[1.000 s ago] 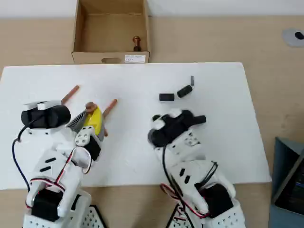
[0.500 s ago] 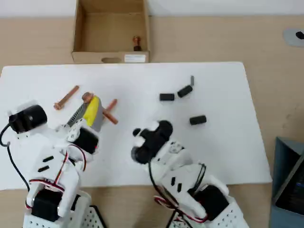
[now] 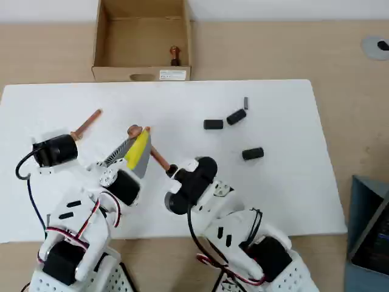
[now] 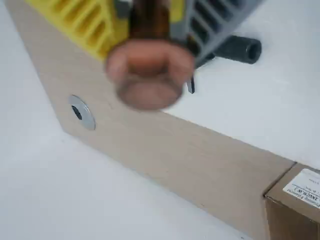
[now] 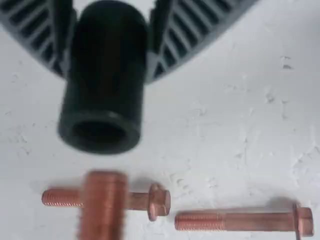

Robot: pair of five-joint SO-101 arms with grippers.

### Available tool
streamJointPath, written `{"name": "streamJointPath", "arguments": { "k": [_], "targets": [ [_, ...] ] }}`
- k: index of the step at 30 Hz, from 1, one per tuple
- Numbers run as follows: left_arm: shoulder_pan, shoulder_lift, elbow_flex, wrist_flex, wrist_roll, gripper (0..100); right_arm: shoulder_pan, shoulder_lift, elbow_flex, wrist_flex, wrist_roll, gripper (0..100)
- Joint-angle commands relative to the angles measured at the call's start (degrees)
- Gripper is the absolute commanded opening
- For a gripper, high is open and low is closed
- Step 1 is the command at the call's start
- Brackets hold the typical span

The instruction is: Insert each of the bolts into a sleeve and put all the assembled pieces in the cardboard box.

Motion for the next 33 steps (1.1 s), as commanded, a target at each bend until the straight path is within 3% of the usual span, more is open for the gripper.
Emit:
{"name": "streamJointPath", "arguments": {
  "k": [1,17,22,33],
  "targets": [
    [1.23,-0.40,-0.18,-0.97,-0.53,0,-0.75,-7.25,-0.66,-1.67,0.53,0.9],
    [2.99,-0.40,3.16,-1.05,-2.73,0,-0.75,-7.25,-0.75,-1.67,0.53,0.9],
    [8.97,-0.40,3.08,-1.32,-9.23,0,-0.75,-7.25,-0.75,-1.67,0.88,0.9],
    [13.01,-0.40,3.16,2.29,-18.46,0,-0.75,-7.25,-0.75,-1.67,2.46,0.9]
  ]
}}
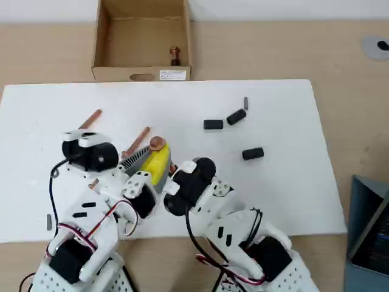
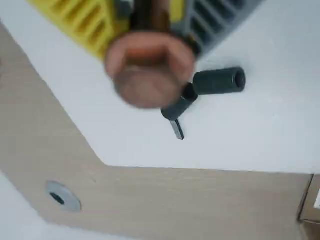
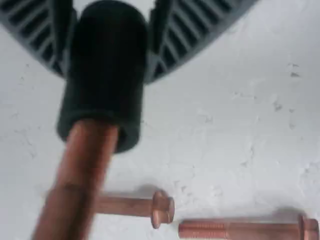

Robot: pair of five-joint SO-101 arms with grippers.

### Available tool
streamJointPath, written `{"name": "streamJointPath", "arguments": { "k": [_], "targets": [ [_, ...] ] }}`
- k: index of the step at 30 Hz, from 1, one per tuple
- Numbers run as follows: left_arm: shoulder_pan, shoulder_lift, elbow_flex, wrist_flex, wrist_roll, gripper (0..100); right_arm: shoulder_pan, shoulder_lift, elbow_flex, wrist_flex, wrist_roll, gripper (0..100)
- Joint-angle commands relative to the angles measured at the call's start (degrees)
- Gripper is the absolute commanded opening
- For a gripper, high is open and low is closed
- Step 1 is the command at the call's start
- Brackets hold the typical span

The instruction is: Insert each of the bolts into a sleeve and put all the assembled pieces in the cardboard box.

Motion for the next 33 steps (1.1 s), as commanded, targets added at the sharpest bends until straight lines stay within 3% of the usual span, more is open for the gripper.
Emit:
{"name": "streamJointPath", "arguments": {
  "k": [1,11,22,29,33],
  "targets": [
    [3.16,-0.13,-0.18,2.46,-0.53,0,-0.75,-7.25,-0.75,-1.67,0.62,0.9],
    [-0.62,-0.13,0.70,3.52,6.42,0,-0.48,-7.25,-0.66,-4.57,0.53,0.9],
    [0.18,-0.13,4.22,3.52,6.42,0,-0.48,-7.25,-0.57,-6.59,0.62,0.9],
    [6.86,-0.13,4.04,7.65,6.33,0,-0.48,-7.25,-0.40,-6.59,0.62,0.9],
    [4.75,-0.04,3.96,9.67,6.33,11,-0.48,-7.25,-0.31,-6.59,0.62,0.9]
  ]
}}
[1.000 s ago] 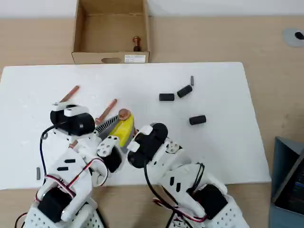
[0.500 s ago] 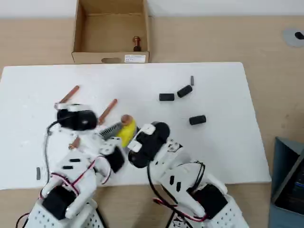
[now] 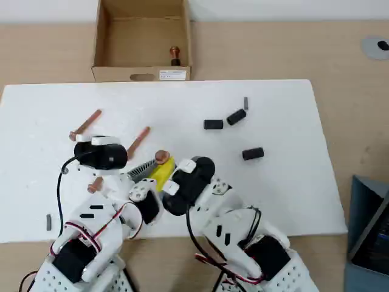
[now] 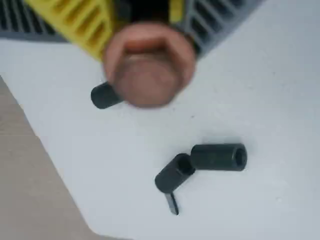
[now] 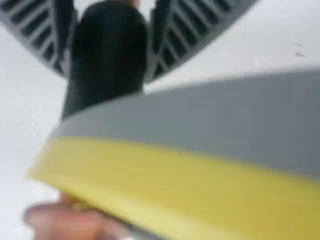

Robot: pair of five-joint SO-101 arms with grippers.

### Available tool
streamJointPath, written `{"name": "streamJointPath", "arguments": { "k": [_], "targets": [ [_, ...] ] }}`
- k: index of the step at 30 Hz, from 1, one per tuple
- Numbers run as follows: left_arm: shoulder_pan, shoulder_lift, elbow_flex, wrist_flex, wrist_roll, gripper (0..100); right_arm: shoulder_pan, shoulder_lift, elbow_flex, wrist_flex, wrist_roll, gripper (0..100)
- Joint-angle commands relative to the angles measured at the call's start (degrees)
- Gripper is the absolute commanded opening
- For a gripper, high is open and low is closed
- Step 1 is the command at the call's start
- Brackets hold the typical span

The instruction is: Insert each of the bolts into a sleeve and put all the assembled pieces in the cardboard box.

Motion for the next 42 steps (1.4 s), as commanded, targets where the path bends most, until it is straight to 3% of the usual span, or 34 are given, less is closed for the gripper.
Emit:
{"name": "streamJointPath", "arguments": {
  "k": [1,4,11,29,33,37,42],
  "targets": [
    [0.70,0.13,0.62,3.25,-0.26,15,-0.48,-7.43,-0.66,-2.29,0.53,0.9],
    [-1.76,0.22,0.53,4.75,-0.35,20,-0.48,-7.43,-0.57,-2.29,0.53,0.9],
    [-6.07,0.22,-1.49,5.63,-2.37,21,-0.48,-7.43,-0.48,-2.29,0.44,0.9],
    [-7.03,0.31,-12.48,5.89,-2.29,20,-0.48,-7.43,-0.48,-2.20,0.44,0.9],
    [-10.64,0.22,-13.71,5.89,-4.84,14,-0.48,-7.43,-0.57,-2.20,0.44,0.9],
    [-15.74,0.13,-13.71,5.45,-10.73,0,-0.48,-7.43,-0.57,-2.20,0.44,0.9],
    [-25.14,0.13,-11.34,5.80,-15.82,0,-0.40,-7.43,-0.84,-2.11,0.18,0.9]
  ]
}}
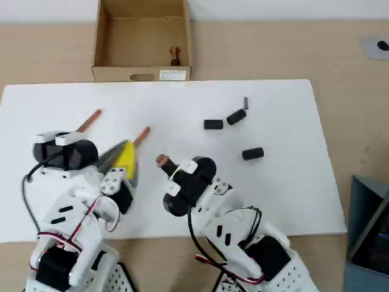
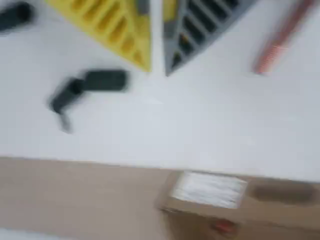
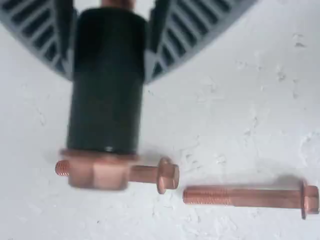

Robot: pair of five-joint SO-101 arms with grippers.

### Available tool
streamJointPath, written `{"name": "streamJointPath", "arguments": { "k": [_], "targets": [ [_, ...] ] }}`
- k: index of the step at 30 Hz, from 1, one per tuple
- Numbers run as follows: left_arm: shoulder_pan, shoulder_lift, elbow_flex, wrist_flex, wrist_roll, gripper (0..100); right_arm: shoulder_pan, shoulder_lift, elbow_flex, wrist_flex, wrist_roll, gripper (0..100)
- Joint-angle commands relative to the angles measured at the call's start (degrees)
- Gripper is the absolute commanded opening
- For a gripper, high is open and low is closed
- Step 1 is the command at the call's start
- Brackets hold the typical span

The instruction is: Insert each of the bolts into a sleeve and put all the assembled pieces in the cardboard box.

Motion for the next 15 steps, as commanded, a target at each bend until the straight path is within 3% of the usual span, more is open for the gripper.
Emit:
{"name": "streamJointPath", "arguments": {
  "k": [1,8,15],
  "targets": [
    [-6.86,-0.13,0.62,-0.09,-3.16,0,0.04,-7.34,-1.27,-1.76,0.09,0.9],
    [-18.99,-0.13,14.42,-0.53,-6.33,0,11.47,-6.73,-3.38,-1.85,0.62,0.9],
    [-24.79,-0.13,23.47,-4.75,-6.59,0,12.44,3.65,-11.91,-2.73,2.90,0.9]
  ]
}}
